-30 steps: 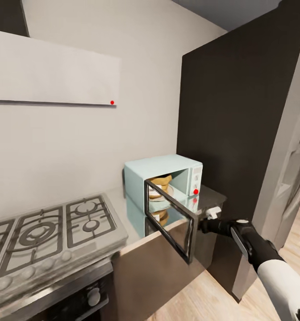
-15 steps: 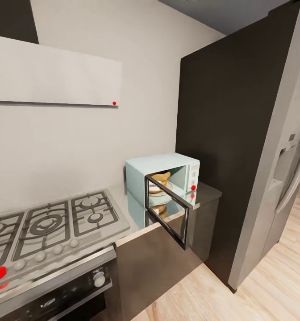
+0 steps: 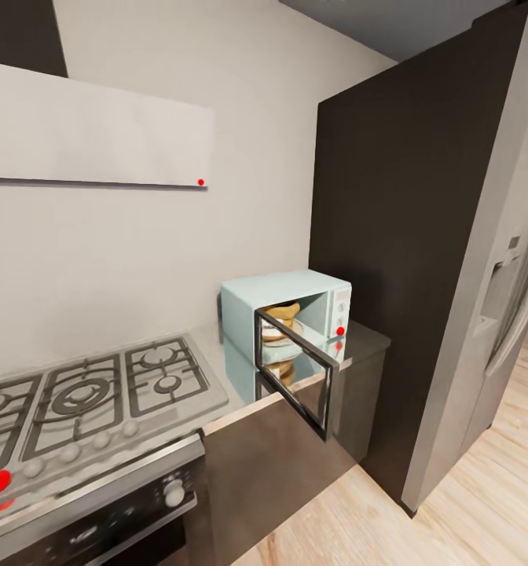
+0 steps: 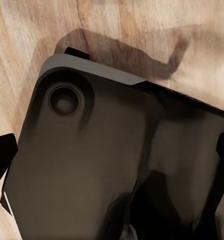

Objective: In the kitchen, take the popcorn bag from the countertop, put it into the microwave, and heat it until the popcorn is cooked so the cooked popcorn ends up inside the bag.

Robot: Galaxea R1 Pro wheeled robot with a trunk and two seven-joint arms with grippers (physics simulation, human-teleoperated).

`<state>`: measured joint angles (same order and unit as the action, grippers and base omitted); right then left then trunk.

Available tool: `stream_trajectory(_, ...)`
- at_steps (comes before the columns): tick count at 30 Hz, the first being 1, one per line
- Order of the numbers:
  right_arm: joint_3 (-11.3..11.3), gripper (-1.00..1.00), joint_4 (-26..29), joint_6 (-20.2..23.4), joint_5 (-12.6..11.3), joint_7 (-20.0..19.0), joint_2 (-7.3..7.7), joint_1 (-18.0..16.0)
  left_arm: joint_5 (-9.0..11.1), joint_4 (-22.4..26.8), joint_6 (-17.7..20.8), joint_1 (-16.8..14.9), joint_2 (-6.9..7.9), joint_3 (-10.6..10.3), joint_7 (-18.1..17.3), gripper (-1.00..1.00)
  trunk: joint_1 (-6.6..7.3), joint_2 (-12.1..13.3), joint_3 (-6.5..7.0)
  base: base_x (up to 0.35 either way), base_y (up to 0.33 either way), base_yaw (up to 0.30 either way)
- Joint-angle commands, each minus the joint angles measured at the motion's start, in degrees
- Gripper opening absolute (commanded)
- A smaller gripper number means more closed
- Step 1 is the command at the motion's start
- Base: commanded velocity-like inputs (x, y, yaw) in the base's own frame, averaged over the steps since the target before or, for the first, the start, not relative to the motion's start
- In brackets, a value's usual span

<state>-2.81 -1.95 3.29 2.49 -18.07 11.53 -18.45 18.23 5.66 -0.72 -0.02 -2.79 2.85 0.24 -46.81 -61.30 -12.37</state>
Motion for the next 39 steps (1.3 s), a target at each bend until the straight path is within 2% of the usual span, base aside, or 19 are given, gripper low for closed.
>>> stream_trajectory(1, -0.3, 1.00, -0.1, 0.1, 0.3, -0.1, 0.00, -0.1, 0.1, 0.0, -0.1, 0.0, -0.02, 0.2, 0.0, 1.00, -0.01, 0.0, -0.07, 0.138, -0.101, 0.000)
stream_trajectory(7, -0.3, 1.00, -0.1, 0.6, 0.4, -0.1, -0.03, 0.8, 0.3, 0.0, -0.1, 0.0, 0.07, 0.2, 0.0, 1.00, -0.01, 0.0, -0.07, 0.211, -0.214, 0.000)
stream_trajectory(12, -0.3, 1.00, -0.1, 0.7, 0.6, 0.9, 0.05, 1.0, 2.7, 0.0, -0.1, 0.0, 0.06, 0.2, 0.1, 1.00, -0.01, 0.0, -0.07, 0.208, -0.244, 0.000)
stream_trajectory(18, -0.3, 1.00, 0.0, 0.6, 0.7, 1.0, -0.01, 1.0, 3.1, 0.0, -0.1, 0.0, 0.07, 0.2, 0.1, 1.00, -0.01, 0.0, -0.07, 0.104, -0.184, 0.007)
stream_trajectory(34, -0.3, 1.00, 0.0, 0.5, 0.7, 1.1, -0.02, 1.0, 3.2, 0.0, -0.1, 0.0, 0.00, 0.3, 0.1, 1.00, -0.01, 0.0, -0.07, 0.001, -0.012, 0.255)
stream_trajectory(39, -0.3, 1.00, 0.0, 0.5, 0.7, 1.1, -0.02, 1.0, 5.0, 0.0, -0.1, 0.0, 0.01, 0.3, 0.1, 1.00, -0.01, 0.0, -0.07, -0.094, -0.211, 0.270)
